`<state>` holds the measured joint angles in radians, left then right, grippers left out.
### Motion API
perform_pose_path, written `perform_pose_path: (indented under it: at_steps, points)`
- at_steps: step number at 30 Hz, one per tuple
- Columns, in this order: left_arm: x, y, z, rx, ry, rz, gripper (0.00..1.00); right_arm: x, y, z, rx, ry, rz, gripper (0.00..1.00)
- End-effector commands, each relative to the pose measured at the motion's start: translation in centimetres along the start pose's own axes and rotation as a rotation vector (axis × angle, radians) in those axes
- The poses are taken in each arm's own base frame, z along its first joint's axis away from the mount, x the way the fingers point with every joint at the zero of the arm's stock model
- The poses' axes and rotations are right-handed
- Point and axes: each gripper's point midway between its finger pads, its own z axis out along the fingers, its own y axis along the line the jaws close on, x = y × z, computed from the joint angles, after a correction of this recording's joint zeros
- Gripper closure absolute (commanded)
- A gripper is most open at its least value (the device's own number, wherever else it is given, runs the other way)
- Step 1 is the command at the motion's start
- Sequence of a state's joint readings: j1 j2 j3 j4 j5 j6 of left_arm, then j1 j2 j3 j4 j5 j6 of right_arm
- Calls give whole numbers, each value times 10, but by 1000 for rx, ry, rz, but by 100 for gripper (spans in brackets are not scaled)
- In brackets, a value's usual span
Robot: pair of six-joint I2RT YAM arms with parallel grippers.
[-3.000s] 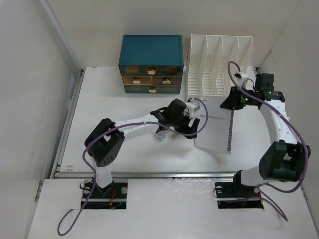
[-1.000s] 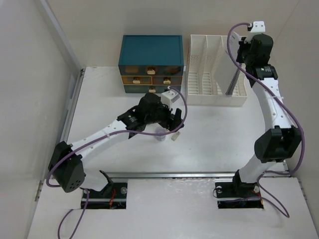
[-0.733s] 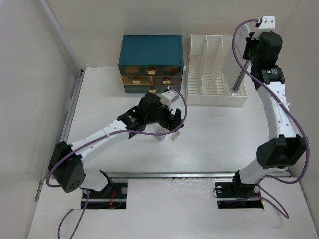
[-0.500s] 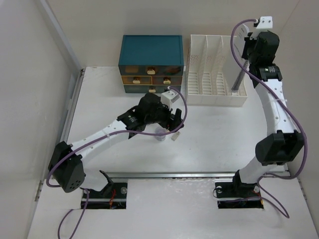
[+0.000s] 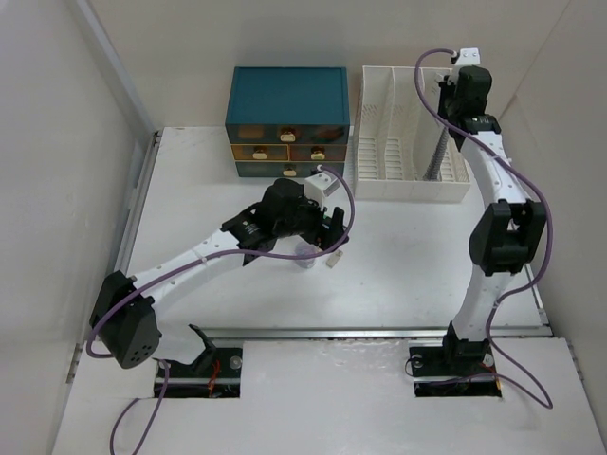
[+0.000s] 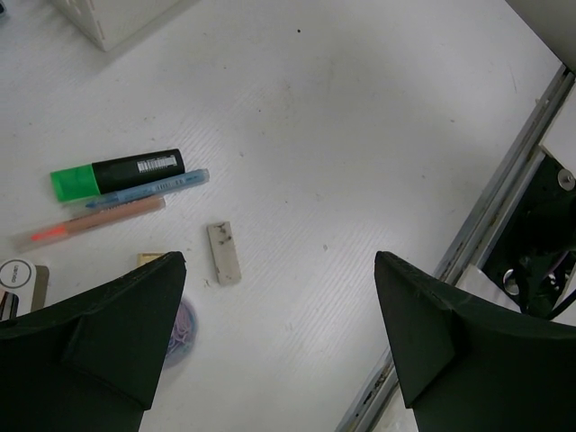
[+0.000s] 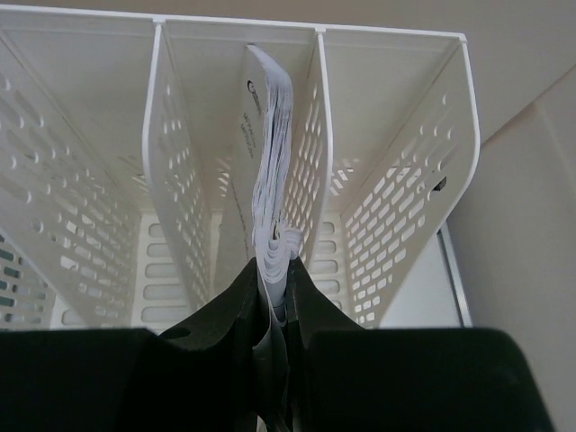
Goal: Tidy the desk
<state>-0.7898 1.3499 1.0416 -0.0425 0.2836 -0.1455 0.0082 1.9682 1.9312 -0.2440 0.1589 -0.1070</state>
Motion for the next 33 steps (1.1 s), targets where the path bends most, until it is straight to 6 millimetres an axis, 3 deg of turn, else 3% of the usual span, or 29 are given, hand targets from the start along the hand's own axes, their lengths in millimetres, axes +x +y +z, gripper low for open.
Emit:
perform_pose_path:
  at_steps: [1, 10, 14, 18, 20, 21, 22, 26, 33]
  points:
    - [-14, -3, -7, 7, -54, 26, 16, -81, 2, -13, 14, -238, 53, 100]
    - [-11, 0, -5, -4, -46, 24, 16, -64, 25, -2, -1, -237, 40, 100]
    - [-6, 2, 0, -8, -29, 19, 16, -59, 22, -3, 18, -224, 31, 99]
    - [-6, 2, 0, -8, -29, 19, 16, -39, 23, -1, 17, -183, 2, 78]
    - [-6, 2, 0, -8, -29, 19, 16, -44, 21, -6, 17, -191, 3, 61]
    - [-6, 2, 0, -8, -29, 19, 16, -36, 17, -4, 25, -175, 2, 54]
    - [-6, 2, 0, -8, -29, 19, 16, -36, 16, -7, 25, -174, 2, 52]
    - [-6, 1, 0, 1, -27, 19, 16, -37, 15, -12, 25, -175, 2, 17]
    - [-8, -1, -2, 3, -36, 22, 16, -63, -5, -46, 44, -231, -12, 8]
